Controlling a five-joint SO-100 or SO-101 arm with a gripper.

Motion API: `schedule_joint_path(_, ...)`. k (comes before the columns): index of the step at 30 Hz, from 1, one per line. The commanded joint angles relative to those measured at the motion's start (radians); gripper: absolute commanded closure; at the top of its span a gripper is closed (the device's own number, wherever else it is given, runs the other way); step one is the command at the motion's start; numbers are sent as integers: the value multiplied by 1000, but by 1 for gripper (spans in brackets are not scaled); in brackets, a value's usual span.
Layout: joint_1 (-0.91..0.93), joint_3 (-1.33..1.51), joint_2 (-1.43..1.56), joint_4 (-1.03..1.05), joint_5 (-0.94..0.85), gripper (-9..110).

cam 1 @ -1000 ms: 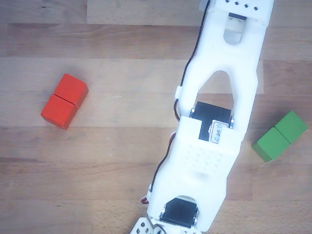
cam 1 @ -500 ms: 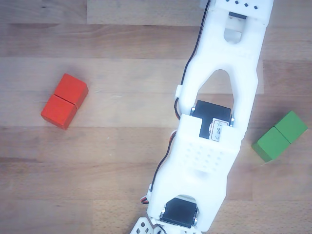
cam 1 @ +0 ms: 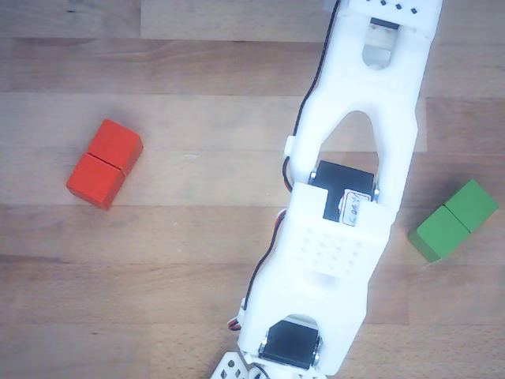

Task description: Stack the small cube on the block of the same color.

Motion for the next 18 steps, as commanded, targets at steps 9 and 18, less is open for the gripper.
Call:
schedule_joint_path(9,9,-67,18,-9,3,64)
schedule_joint_path(18,60,-67,29,-9,-8,59)
